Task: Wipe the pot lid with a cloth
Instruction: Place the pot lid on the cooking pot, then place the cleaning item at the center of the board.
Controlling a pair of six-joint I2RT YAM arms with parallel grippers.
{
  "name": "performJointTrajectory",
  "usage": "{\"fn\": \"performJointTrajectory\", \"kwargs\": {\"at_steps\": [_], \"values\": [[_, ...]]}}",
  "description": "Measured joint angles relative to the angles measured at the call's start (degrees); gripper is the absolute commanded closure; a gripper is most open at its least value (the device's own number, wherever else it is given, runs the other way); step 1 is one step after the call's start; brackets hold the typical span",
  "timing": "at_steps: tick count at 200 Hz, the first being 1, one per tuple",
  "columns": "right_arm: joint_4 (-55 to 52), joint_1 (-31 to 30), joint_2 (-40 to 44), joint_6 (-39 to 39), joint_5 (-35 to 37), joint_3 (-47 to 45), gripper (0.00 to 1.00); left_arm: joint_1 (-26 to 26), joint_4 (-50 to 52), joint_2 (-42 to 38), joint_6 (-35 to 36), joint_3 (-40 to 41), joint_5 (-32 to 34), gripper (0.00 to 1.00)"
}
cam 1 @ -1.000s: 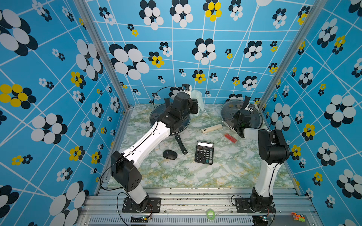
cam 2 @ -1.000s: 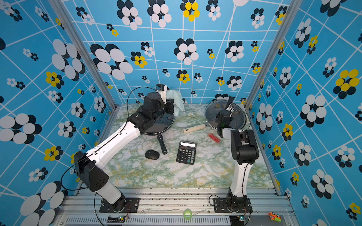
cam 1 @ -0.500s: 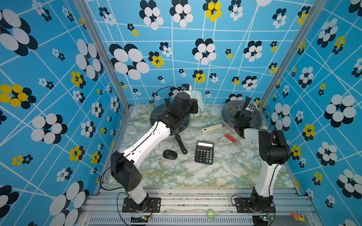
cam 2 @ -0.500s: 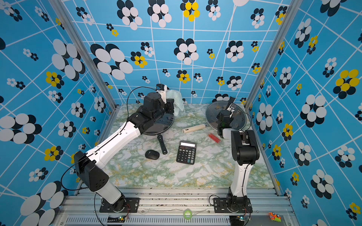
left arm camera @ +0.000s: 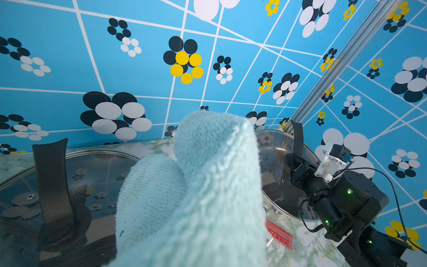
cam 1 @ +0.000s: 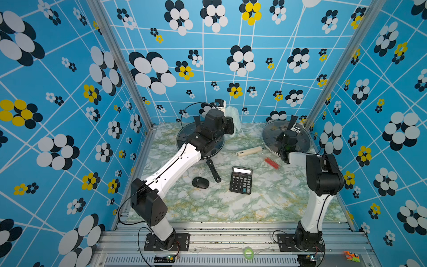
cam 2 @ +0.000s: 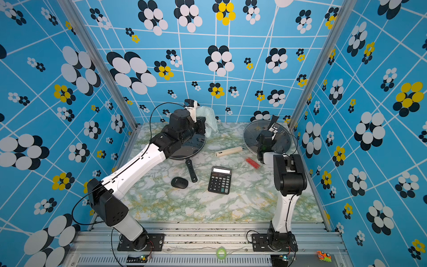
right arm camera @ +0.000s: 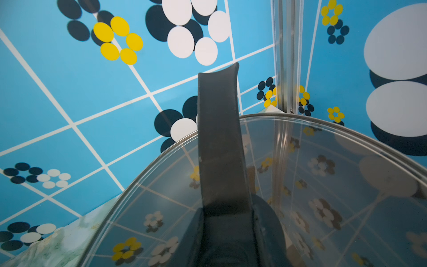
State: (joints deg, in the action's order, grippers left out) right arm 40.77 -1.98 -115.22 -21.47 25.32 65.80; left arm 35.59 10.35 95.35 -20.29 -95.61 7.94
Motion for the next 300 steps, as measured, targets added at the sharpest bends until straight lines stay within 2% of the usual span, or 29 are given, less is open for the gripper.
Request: {"fn": "performJointTrajectory", "kwargs": {"at_steps": [22, 34, 45, 70, 80, 133, 177, 215, 258, 282, 300], "values": [[0.17, 0.2, 0.02, -0.26, -0.59, -0.2, 0.8, 0.0, 0.0, 0.0, 0.0, 0.0, 0.0, 1.0], [0.55, 0.28, 0.26, -0.44, -0.9, -0.61, 0.6, 0.0, 0.0, 0.0, 0.0, 0.0, 0.0, 1.0], [0.28, 0.44, 0.63, -0.57, -1.07, -0.83, 0.55, 0.0, 0.0, 0.0, 0.0, 0.0, 0.0, 1.0], [-0.79, 1.16, 2.27, -0.13, -2.36, -0.83, 0.31, -0.04, 0.0, 0.0, 0.02, 0.0, -0.02, 1.0], [-1.42, 1.36, 3.41, -0.24, -2.99, -0.81, 0.27, -0.15, -0.07, -0.02, 0.0, 0.15, -0.2, 1.0], [-6.38, -0.02, 10.82, 1.75, -6.49, 1.03, 0.26, -3.76, -0.44, -2.08, -2.6, 6.97, -3.26, 1.0], [-16.09, -8.74, 17.81, 3.39, -13.57, 2.67, 0.26, -5.7, 2.54, -3.56, -2.82, 7.63, -9.49, 1.0], [-25.7, -14.62, 20.68, -3.48, -27.39, 7.8, 0.3, -6.36, 8.07, -6.58, -1.29, 8.61, -15.37, 1.0], [-37.4, -14.84, 20.39, -12.35, -48.57, 17.92, 0.27, -6.23, 11.45, -7.3, 3.78, 9.16, -20.22, 1.0], [-38.62, -14.86, 20.39, -17.75, -59.04, 20.7, 0.26, -5.86, 12.9, -6.91, 6.99, 8.79, -22.18, 1.0], [-39.45, -15.08, 20.39, -21.07, -64.35, 20.85, 0.26, -5.46, 13.75, -5.79, 8.96, 7.72, -23.3, 1.0]]}}
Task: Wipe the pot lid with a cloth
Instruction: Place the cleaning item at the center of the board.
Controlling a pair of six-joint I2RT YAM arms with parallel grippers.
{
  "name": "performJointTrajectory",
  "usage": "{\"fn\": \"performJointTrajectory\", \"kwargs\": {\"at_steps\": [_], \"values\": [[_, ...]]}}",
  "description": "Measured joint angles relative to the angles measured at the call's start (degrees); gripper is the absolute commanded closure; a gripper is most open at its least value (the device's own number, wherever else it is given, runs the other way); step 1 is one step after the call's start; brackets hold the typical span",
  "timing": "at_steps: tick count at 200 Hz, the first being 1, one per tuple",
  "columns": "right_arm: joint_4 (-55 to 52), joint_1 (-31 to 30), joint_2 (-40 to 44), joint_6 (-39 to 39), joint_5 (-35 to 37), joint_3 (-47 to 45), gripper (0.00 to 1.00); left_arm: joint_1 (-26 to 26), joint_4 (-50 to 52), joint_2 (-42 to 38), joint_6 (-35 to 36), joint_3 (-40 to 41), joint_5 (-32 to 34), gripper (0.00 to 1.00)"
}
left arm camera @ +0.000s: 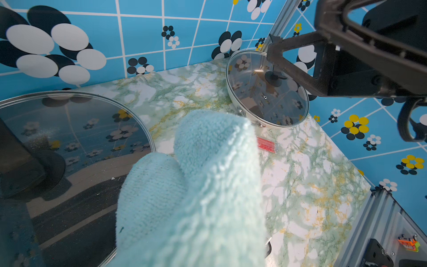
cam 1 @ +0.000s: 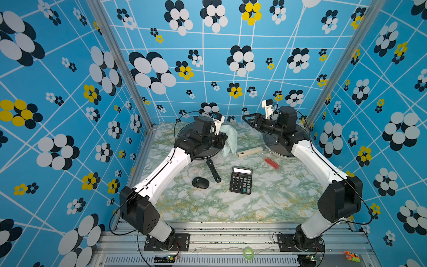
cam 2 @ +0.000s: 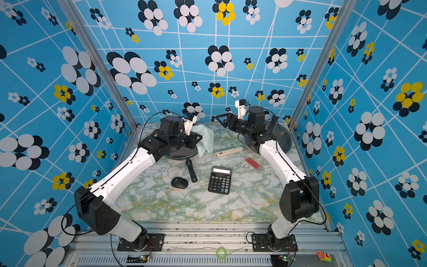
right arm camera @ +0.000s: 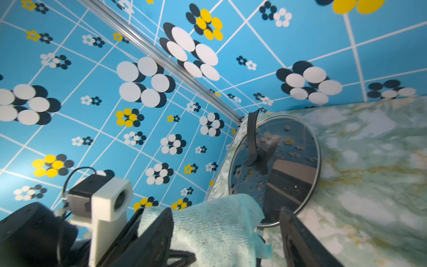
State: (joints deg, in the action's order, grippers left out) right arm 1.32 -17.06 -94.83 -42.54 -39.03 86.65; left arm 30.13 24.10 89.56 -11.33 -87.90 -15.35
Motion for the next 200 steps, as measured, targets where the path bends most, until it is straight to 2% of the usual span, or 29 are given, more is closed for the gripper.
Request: {"fn": "performJointTrajectory", "kwargs": {"at_steps": [25, 64, 121, 139, 153, 183, 200], "values": [[-4.07, -2.01, 0.0, -0.17, -2.84, 0.0, 0.25, 0.28, 0.24, 1.46, 1.53, -1.42, -1.44, 1.0], [-9.05, -6.43, 0.0, 1.75, -3.06, -0.02, 0.23, 0.44, 0.35, 2.54, 2.64, -3.17, -3.63, 1.0], [-9.75, -7.3, -0.09, 2.71, -1.57, 0.09, 0.24, 1.7, 1.68, 2.97, 4.57, -4.33, -5.25, 1.0], [-9.7, -7.3, -0.92, 2.78, -1.75, 1.22, 0.39, 2.54, 2.73, 3.26, 5.53, -5.2, -5.01, 1.0], [-9.62, -7.3, -1.38, 2.97, -2.08, 1.9, 0.64, 2.95, 3.06, 3.37, 6.36, -5.57, -4.59, 1.0], [-9.57, -7.43, -1.38, 3.63, -2.89, 1.95, 1.0, 3.17, 3.41, 3.48, 6.86, -5.55, -3.1, 1.0], [-9.55, -7.54, -1.29, 4.46, -3.04, 1.95, 1.0, 2.82, 3.37, 3.48, 6.47, -5.55, -2.62, 1.0]]}}
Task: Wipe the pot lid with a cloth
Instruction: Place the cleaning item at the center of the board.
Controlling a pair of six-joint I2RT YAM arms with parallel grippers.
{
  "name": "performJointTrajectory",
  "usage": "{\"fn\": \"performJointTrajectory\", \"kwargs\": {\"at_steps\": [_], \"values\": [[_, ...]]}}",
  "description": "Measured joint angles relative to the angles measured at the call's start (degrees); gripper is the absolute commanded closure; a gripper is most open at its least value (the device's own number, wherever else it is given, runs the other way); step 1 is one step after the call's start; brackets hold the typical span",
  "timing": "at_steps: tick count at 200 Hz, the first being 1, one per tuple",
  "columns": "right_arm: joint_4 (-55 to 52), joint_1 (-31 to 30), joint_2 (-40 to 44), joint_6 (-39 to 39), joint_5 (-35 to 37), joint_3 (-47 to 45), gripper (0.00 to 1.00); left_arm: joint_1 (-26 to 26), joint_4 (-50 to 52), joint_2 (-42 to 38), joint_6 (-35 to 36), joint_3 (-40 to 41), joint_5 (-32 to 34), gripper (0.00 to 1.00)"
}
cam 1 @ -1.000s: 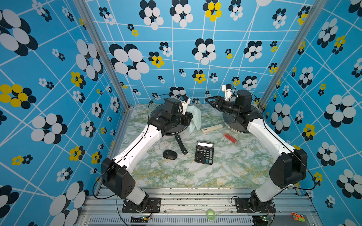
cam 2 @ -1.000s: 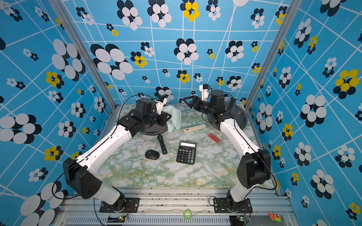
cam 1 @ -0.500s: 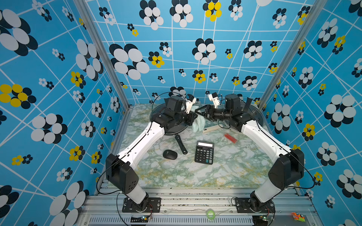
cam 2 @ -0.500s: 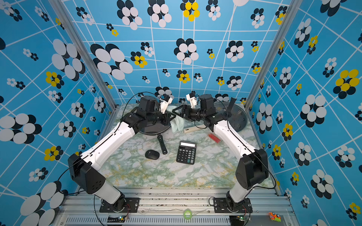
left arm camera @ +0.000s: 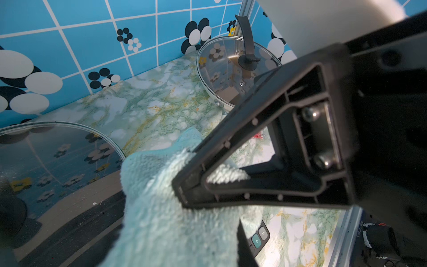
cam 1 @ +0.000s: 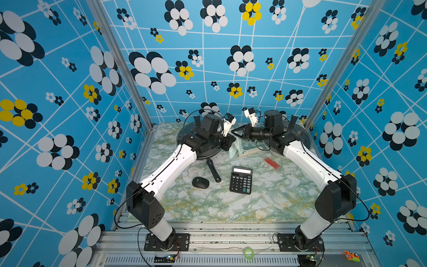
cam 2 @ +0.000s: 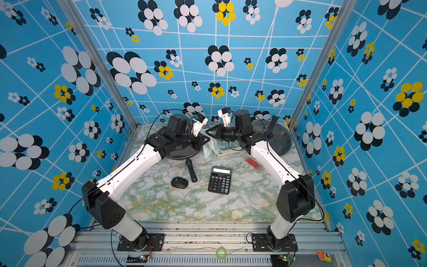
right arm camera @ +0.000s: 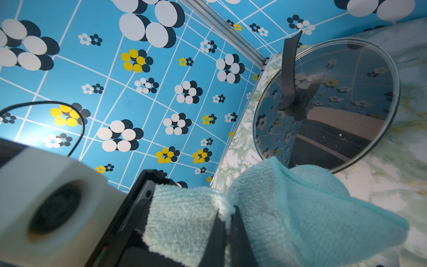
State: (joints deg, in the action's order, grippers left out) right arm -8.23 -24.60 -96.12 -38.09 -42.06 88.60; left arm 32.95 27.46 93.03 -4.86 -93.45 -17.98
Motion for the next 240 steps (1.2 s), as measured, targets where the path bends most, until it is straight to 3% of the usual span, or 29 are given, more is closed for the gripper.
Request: {"fn": "performJointTrajectory", "kwargs": {"at_steps": [38, 62, 89, 112, 183, 240], "values": [[1.49, -0.15, 1.6, 2.16, 5.09, -1.66, 1.0, -3.54, -3.74, -0.42, -4.96, 1.38, -0.37, 0.49], [2.64, -0.52, 3.96, 3.98, 13.05, -4.17, 1.0, -8.5, -8.44, -3.15, -11.37, 5.86, -0.59, 0.34], [4.66, -0.39, 5.07, 5.62, 21.4, -5.97, 1.0, -17.46, -12.31, -7.23, -18.69, 10.36, 0.74, 0.29], [6.75, -0.39, 4.28, 6.84, 25.57, -5.88, 1.0, -20.85, -11.69, -7.13, -21.64, 9.38, 2.89, 0.3], [7.61, -0.39, 1.77, 12.5, 29.97, 0.83, 1.0, -19.41, -7.63, 9.33, -22.12, -0.52, 14.19, 0.3], [0.37, -0.39, 10.75, 19.28, 37.31, 2.43, 1.0, -15.58, -4.61, 20.83, -19.06, -9.27, 26.69, 0.37]]}}
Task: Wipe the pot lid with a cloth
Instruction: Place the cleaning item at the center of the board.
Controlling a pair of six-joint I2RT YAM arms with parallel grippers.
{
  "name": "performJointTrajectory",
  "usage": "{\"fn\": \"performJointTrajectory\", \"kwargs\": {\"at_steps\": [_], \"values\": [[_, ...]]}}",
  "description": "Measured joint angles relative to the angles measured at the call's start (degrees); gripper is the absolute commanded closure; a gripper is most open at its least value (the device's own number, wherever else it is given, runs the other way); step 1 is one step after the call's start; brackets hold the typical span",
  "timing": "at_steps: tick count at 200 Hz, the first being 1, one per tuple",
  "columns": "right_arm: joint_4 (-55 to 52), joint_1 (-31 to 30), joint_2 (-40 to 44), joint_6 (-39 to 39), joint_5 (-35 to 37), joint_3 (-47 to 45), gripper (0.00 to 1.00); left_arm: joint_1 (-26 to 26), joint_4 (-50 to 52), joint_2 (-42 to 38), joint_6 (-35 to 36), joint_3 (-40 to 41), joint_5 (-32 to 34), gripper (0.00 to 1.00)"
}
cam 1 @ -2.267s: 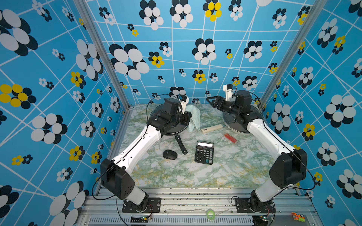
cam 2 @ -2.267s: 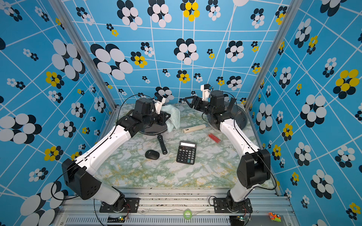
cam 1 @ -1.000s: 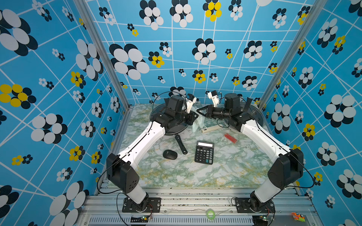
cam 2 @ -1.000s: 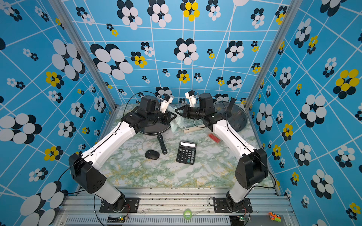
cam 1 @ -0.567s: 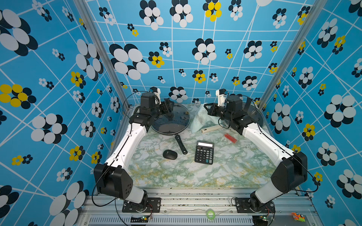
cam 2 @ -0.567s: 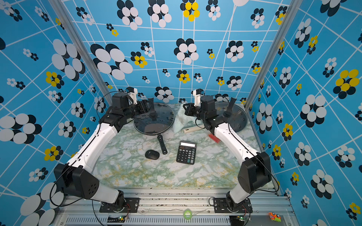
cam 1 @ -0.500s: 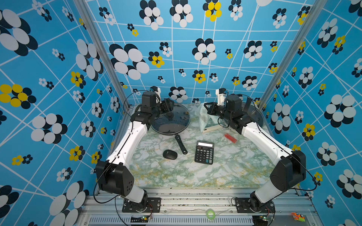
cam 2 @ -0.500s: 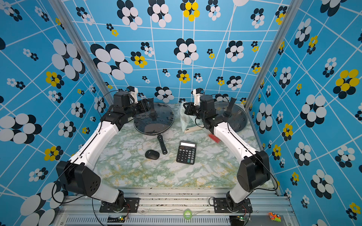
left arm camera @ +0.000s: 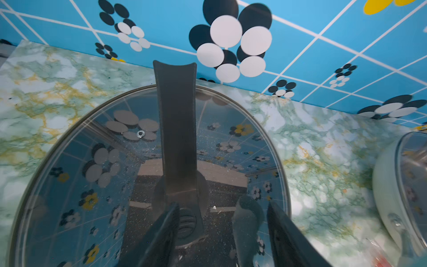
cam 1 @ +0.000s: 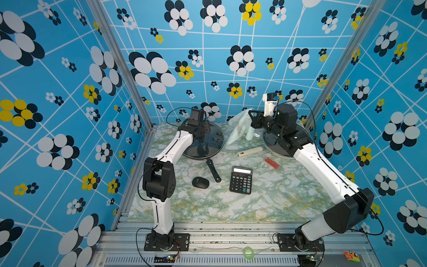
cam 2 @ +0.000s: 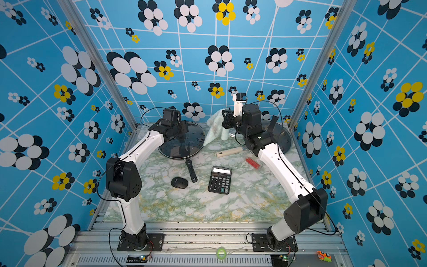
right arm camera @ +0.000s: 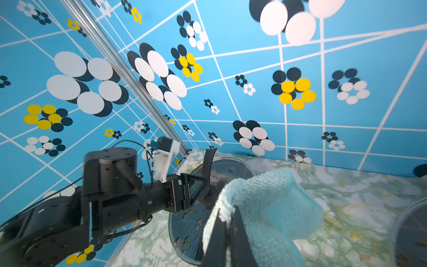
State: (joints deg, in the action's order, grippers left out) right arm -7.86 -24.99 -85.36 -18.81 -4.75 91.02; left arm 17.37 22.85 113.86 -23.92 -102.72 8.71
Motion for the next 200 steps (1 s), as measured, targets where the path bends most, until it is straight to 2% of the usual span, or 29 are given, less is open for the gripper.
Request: {"fn": "performJointTrajectory", "kwargs": {"at_steps": [23, 54, 85, 103, 144, 179, 183, 200], "values": [[-3.21, 0.0, 7.48, 1.77, 4.79, -1.16, 1.0, 0.57, 0.96, 1.14, 0.09, -0.63, 4.74, 0.39], [-7.8, 0.0, 16.96, 3.19, 12.35, -3.85, 1.0, 0.55, 1.51, 2.97, 0.17, -0.92, 7.48, 0.46], [-12.63, 0.0, 21.62, 3.06, 19.08, -8.63, 1.0, 0.57, 1.77, 4.63, 0.13, -0.87, 7.65, 0.46], [-14.23, 0.0, 22.88, 2.01, 21.55, -14.32, 1.0, 0.72, 0.13, 4.87, 0.24, 0.24, 7.63, 0.51], [-15.76, 0.0, 23.54, -2.64, 24.5, -26.58, 1.0, 0.92, -12.13, 4.22, 1.97, 9.31, 9.29, 0.52], [-15.98, 0.04, 26.23, -6.4, 26.05, -30.86, 1.0, 1.11, -22.91, 4.2, 3.28, 14.56, 11.23, 0.56], [-15.98, 0.07, 26.4, -6.64, 26.14, -30.88, 1.0, 1.09, -23.87, 4.2, 3.45, 14.97, 11.32, 0.6], [-16.26, 0.17, 27.02, -7.56, 26.8, -30.88, 1.0, 1.01, -26.6, 4.24, 3.96, 16.15, 12.13, 0.67]]}}
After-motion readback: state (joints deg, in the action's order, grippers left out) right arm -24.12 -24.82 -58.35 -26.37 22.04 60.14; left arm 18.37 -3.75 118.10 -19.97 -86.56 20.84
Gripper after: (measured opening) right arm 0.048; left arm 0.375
